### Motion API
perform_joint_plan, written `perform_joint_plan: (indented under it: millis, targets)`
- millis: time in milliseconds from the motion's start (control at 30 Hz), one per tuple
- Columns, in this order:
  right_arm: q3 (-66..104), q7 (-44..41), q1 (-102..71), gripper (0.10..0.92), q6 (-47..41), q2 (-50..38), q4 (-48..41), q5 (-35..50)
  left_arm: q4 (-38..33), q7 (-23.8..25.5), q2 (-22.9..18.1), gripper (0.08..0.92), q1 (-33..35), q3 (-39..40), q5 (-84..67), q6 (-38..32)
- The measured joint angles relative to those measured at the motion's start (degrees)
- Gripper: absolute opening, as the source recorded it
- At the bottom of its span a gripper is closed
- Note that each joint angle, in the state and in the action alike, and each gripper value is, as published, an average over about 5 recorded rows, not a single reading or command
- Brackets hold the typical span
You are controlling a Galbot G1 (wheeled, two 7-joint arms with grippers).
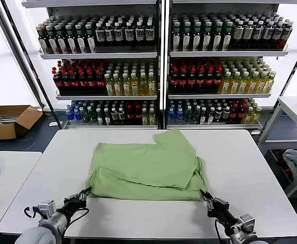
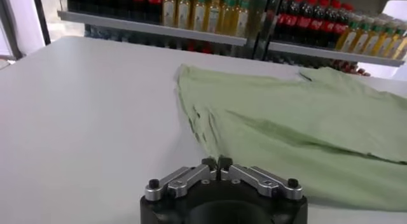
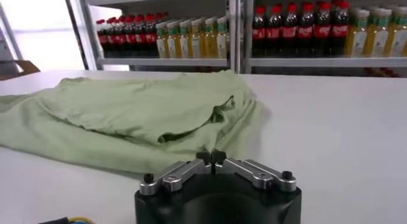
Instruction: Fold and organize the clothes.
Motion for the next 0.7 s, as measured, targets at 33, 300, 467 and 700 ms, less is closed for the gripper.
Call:
perform_joint_plan:
  millis: [33, 300, 467, 700]
  targets:
    - [0.39, -0.07, -1.02, 0.106, 0.07, -0.05, 0.74, 0.01, -0.86, 0.04, -0.16, 0.091, 1.03, -0.48, 0.12, 0.0]
    - [2.79, 0.2, -9.31, 0.106, 0.21, 0.24, 5.82, -0.71, -7.7, 0.9, -1.62, 0.091, 10.54, -4.26, 1.64, 0.09]
    - [3.39, 1.08, -13.8, 0.137, 0.2, 0.93, 8.26, -1.75, -11.22, 1.48, -2.65, 0.091, 16.01, -6.11, 2.69, 0.1]
    - [4.51, 2.48, -17.32, 0.327, 1.21, 2.24, 10.45, -2.49, -15.47, 1.97, -3.21, 0.204, 19.92, -8.58, 3.39, 0.09]
